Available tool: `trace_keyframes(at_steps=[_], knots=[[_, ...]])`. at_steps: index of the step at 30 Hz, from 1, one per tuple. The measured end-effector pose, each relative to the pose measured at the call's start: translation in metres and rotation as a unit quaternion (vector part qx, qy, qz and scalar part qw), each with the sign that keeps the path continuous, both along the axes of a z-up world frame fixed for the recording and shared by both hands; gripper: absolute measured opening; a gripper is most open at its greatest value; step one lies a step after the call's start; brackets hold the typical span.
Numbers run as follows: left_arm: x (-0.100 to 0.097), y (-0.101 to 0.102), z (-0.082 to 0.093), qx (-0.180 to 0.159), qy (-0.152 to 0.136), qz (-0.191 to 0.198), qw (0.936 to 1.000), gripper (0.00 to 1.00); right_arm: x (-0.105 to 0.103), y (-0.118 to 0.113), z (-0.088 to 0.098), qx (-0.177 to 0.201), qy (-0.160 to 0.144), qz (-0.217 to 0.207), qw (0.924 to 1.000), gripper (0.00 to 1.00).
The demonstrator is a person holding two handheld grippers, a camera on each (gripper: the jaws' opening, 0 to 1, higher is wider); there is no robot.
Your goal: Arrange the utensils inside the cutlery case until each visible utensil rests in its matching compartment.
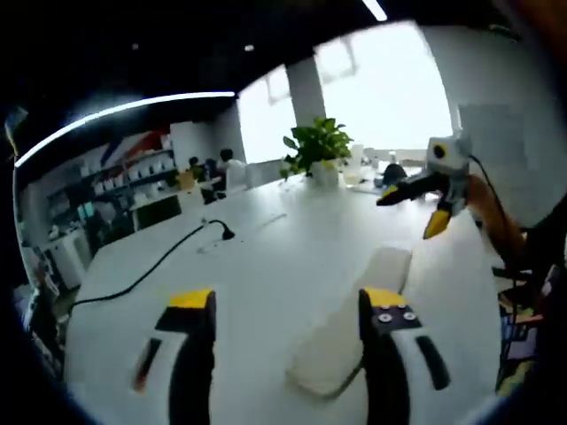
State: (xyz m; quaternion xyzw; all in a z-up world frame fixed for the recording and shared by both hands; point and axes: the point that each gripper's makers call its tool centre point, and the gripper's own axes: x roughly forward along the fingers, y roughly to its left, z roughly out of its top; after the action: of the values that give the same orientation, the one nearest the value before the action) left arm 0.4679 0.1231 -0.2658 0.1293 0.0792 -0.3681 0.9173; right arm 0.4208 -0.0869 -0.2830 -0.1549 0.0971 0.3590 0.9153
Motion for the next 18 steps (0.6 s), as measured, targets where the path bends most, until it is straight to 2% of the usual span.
trace_keyframes(at_steps=[1,5,7,8,9,12,13,15,17,18], knots=[[-0.001,0.003,0.000,0.004,-0.002,0.007,1.0000,0.77,0.000,-0.006,0.003,0.003,-0.004,-0.016,0.9999,0.72],[-0.005,0.016,0.014,-0.051,-0.026,0.053,0.9969,0.74,-0.001,-0.031,0.019,0.023,-0.014,-0.079,0.9965,0.72],[-0.002,0.025,0.013,-0.048,-0.008,0.080,0.9956,0.79,-0.002,-0.042,0.028,0.040,-0.024,-0.107,0.9931,0.72],[-0.003,0.028,0.014,-0.046,-0.014,0.081,0.9956,0.82,-0.002,-0.046,0.033,0.051,-0.030,-0.119,0.9911,0.72],[-0.001,0.037,0.020,-0.051,-0.027,0.100,0.9934,0.84,-0.003,-0.053,0.037,0.065,-0.034,-0.138,0.9877,0.72],[-0.003,0.051,0.031,-0.082,-0.036,0.124,0.9882,0.91,-0.005,-0.070,0.045,0.088,-0.040,-0.177,0.9795,0.73],[-0.004,0.058,0.035,-0.098,-0.032,0.133,0.9857,0.94,-0.004,-0.076,0.048,0.095,-0.045,-0.190,0.9760,0.75],[-0.007,0.069,0.041,-0.105,-0.041,0.145,0.9831,1.00,-0.001,-0.091,0.056,0.096,-0.066,-0.221,0.9682,0.80],[-0.009,0.078,0.045,-0.100,-0.050,0.158,0.9811,1.00,-0.002,-0.093,0.053,0.075,-0.067,-0.233,0.9673,0.89],[-0.010,0.080,0.046,-0.097,-0.051,0.161,0.9809,1.00,-0.003,-0.092,0.052,0.080,-0.068,-0.233,0.9667,0.93]])
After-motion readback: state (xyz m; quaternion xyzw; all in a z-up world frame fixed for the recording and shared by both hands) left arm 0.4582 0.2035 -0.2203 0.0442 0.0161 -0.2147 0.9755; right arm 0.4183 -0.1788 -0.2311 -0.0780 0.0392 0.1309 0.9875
